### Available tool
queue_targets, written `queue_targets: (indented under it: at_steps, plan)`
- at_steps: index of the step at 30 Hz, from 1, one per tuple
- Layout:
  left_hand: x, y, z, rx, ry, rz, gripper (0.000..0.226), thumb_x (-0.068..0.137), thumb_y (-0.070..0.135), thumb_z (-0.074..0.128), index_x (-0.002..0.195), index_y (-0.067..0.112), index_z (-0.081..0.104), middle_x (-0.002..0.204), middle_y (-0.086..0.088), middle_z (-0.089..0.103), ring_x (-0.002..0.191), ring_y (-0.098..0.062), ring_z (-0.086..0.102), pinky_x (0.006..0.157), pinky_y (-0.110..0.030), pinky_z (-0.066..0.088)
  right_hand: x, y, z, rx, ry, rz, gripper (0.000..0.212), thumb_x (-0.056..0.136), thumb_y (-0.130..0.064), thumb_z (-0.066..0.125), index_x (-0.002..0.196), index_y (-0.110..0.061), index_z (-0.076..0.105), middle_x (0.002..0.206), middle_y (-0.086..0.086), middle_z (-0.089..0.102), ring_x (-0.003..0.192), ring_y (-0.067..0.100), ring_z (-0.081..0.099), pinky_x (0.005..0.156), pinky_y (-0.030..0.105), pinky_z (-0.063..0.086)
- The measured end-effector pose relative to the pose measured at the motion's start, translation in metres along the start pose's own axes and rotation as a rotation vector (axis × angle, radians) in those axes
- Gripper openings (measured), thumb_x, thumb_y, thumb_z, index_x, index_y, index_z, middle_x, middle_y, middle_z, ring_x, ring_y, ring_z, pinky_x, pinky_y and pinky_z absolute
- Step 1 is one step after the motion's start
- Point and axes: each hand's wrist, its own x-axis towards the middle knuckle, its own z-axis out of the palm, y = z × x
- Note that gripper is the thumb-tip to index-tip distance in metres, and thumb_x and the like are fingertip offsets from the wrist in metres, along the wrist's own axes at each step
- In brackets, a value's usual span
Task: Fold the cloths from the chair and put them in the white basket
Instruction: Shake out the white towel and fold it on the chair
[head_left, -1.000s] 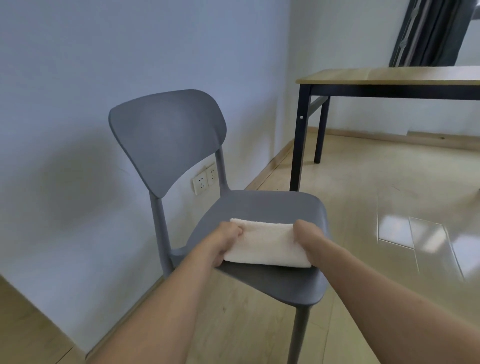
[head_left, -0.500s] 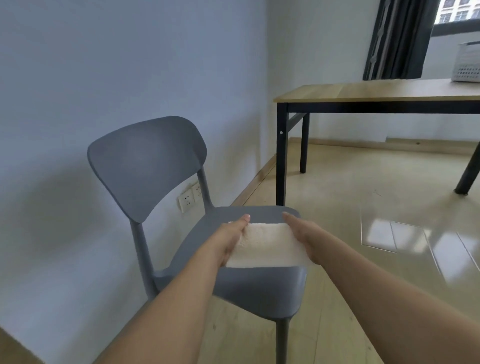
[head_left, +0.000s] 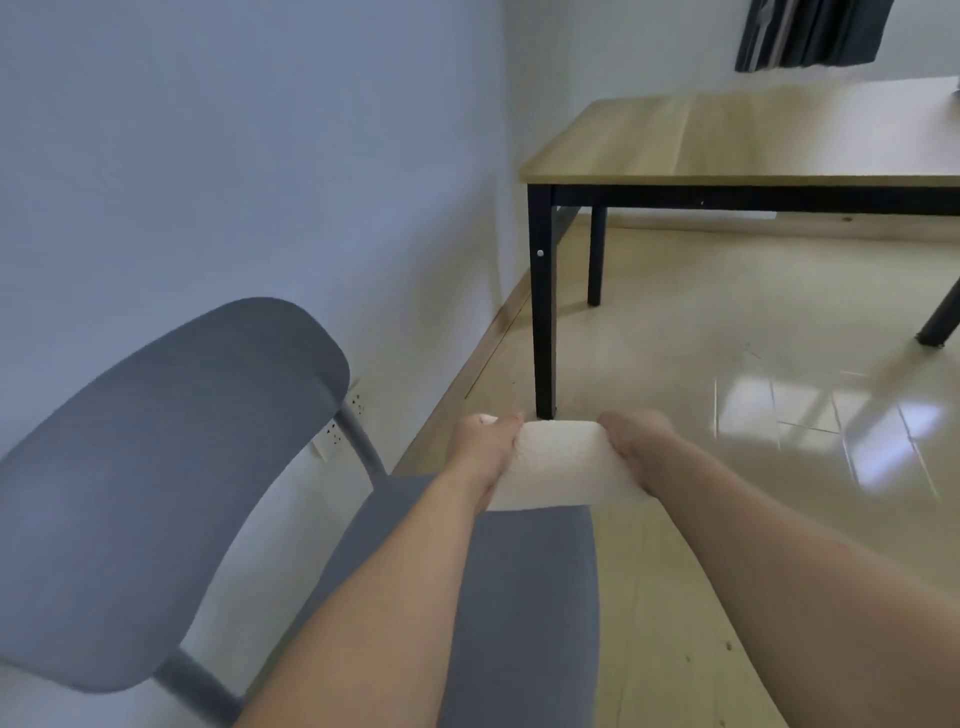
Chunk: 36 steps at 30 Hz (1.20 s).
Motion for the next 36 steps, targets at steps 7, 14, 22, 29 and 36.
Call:
queue_targets:
  at_steps: [7,14,22,29,36]
  plan:
    - [-0.098,0.201,-0.014,0.034,0.051,-0.041,0.033,0.087,0.046,0.059,0.083,0.013,0.054,0.082,-0.01,0.058,0.078,-0.026,0.057,0.074,-0.038,0.05,-0.122,-0.163,-0.102,-0.038,0.002,0.036,0.018,0.09,-0.019,0.051,0.093,-0.002,0.056,0.074,0.009,0.052,0.063,0.024,0.05,0.058,0.026,0.04]
    - [-0.224,0.342,-0.003,0.021,0.089,-0.143,0.031,0.087,0.043,0.045,0.085,0.013,0.054,0.085,-0.008,0.056,0.081,-0.026,0.055,0.073,-0.039,0.047,-0.246,-0.26,-0.209,-0.108,0.043,0.025,0.025,0.092,-0.028,0.044,0.097,-0.006,0.054,0.077,0.007,0.05,0.074,0.025,0.051,0.071,0.029,0.04]
    - [-0.238,0.379,0.04,0.01,-0.026,-0.076,0.024,0.09,0.037,0.045,0.083,0.014,0.05,0.076,-0.007,0.049,0.075,-0.023,0.047,0.067,-0.036,0.041,-0.248,-0.27,-0.271,-0.151,0.067,-0.016,0.033,0.092,-0.028,0.044,0.11,-0.002,0.054,0.101,0.014,0.053,0.089,0.032,0.052,0.077,0.033,0.042]
    - [-0.229,0.42,0.131,0.031,0.06,-0.064,0.025,0.084,0.039,0.049,0.069,0.019,0.049,0.067,-0.005,0.051,0.069,-0.024,0.052,0.066,-0.034,0.042,-0.196,-0.294,-0.359,-0.177,0.042,-0.083,0.043,0.09,-0.033,0.047,0.114,0.001,0.058,0.108,0.016,0.06,0.101,0.034,0.058,0.087,0.035,0.047]
    - [-0.233,0.47,0.253,-0.005,0.206,-0.025,0.035,0.089,0.029,0.05,0.057,0.018,0.042,0.052,0.001,0.043,0.052,-0.018,0.043,0.054,-0.027,0.034,-0.142,-0.316,-0.476,-0.194,-0.013,-0.109,0.03,0.089,-0.033,0.049,0.099,-0.005,0.055,0.095,0.011,0.061,0.087,0.031,0.06,0.073,0.03,0.045]
